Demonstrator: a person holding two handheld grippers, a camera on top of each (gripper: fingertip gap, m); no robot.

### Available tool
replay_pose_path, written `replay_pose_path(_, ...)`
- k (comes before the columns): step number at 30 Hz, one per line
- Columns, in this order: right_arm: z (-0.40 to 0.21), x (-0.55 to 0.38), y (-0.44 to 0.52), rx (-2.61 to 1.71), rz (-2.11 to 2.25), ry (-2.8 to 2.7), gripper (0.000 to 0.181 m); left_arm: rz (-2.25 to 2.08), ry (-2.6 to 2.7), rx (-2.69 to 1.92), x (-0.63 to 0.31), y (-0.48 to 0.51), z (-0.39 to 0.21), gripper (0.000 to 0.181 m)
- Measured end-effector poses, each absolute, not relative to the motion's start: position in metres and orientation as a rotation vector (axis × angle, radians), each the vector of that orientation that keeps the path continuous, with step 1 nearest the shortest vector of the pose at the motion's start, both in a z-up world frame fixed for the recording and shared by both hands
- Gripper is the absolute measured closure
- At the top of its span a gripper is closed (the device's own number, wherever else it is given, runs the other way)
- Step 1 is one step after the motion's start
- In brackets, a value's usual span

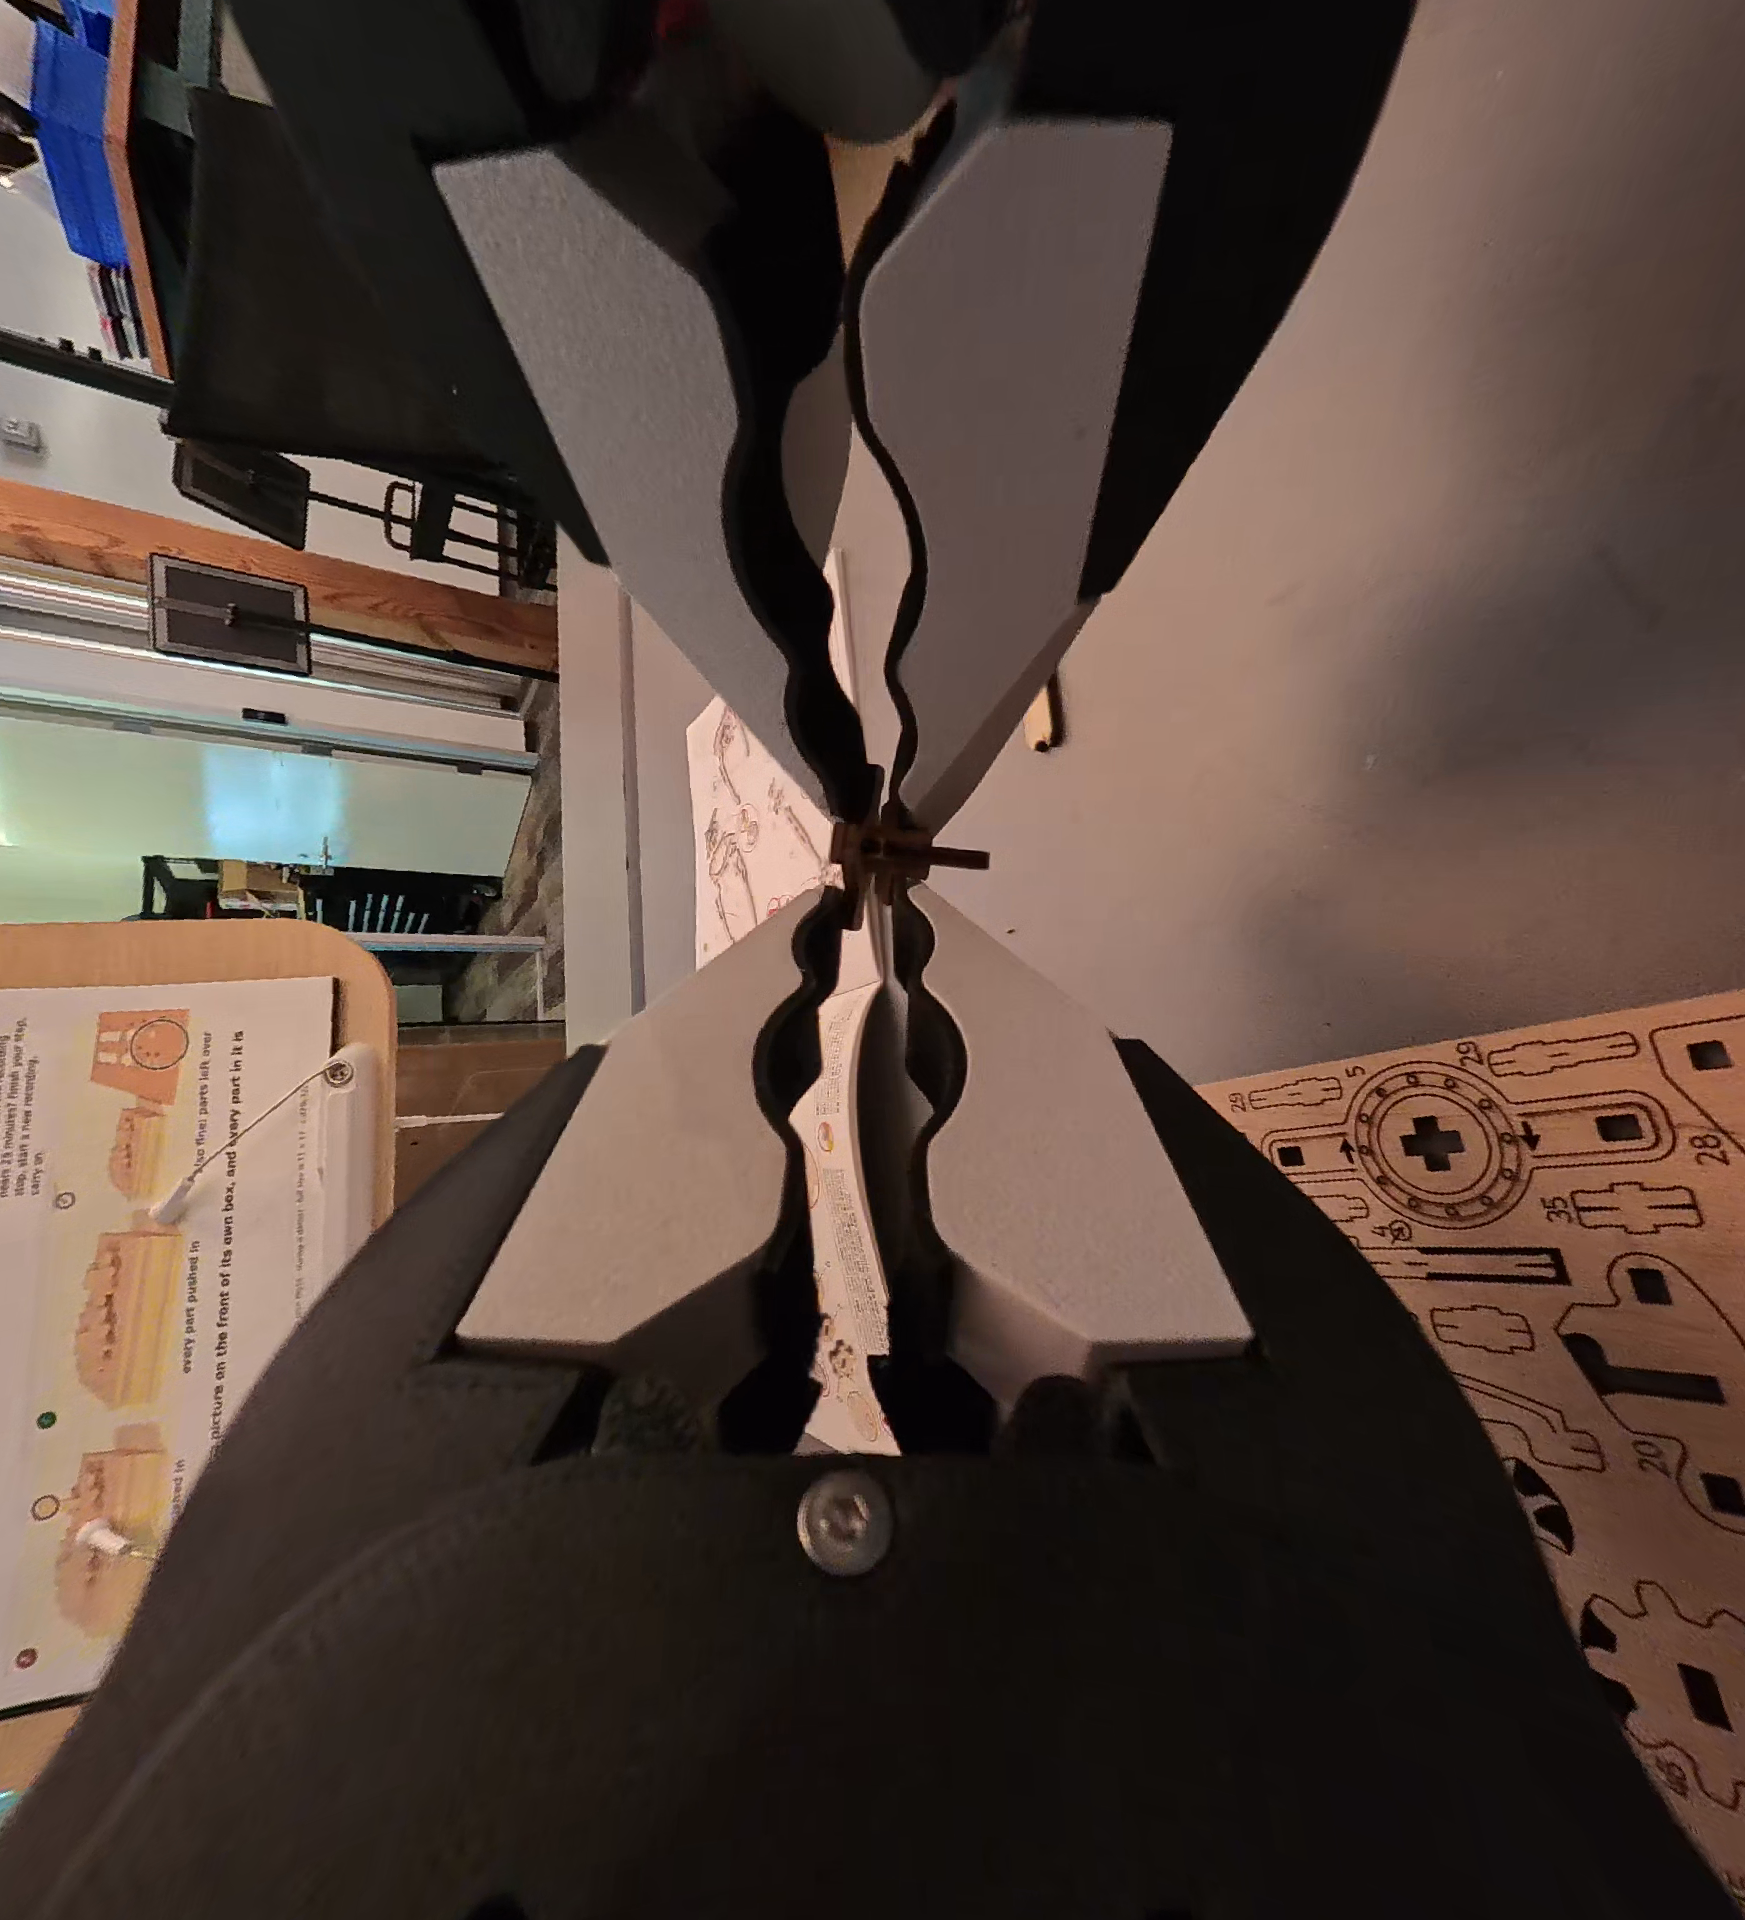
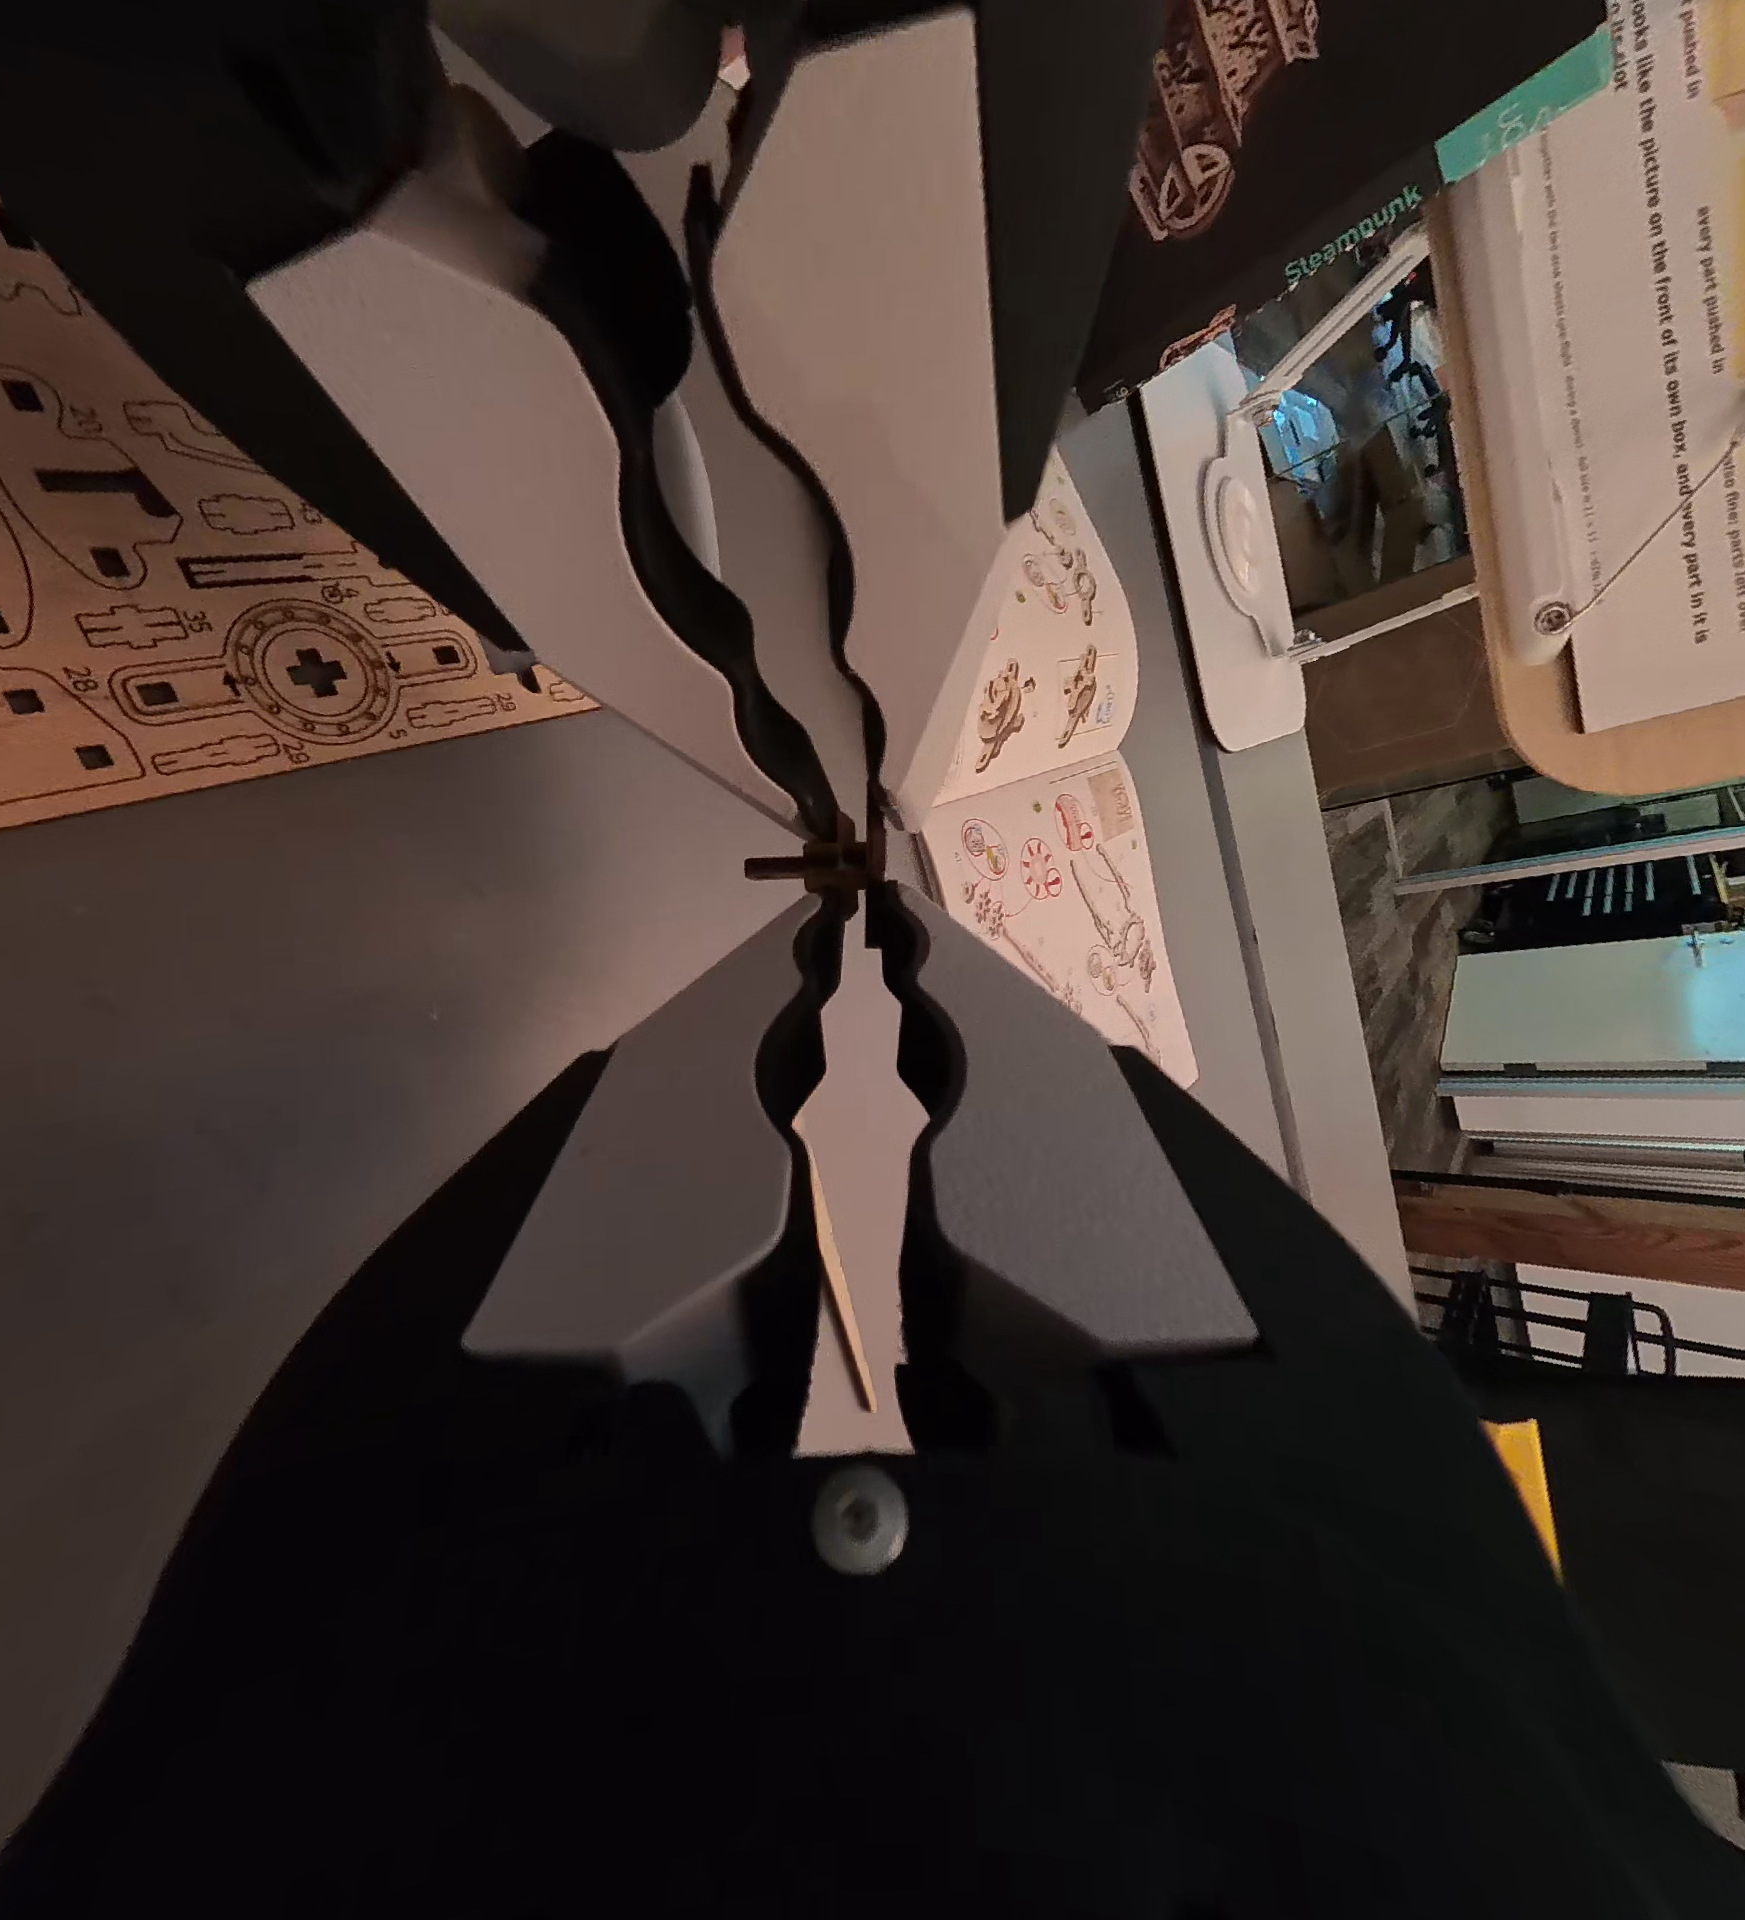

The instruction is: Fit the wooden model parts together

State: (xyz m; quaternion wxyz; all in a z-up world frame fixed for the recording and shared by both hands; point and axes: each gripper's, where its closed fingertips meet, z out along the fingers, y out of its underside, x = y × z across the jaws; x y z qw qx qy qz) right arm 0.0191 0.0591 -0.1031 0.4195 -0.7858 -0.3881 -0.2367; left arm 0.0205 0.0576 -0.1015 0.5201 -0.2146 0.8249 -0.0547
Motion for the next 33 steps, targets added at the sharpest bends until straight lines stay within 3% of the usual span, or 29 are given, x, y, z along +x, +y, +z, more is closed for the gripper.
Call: replay_pose_path(33,-0.0948,0.0192,0.0612,-1.933,-0.608,-0.937,0.176,-0.093,1.972,-0.475,0.0190,0.0607,-0.0949,0.176)
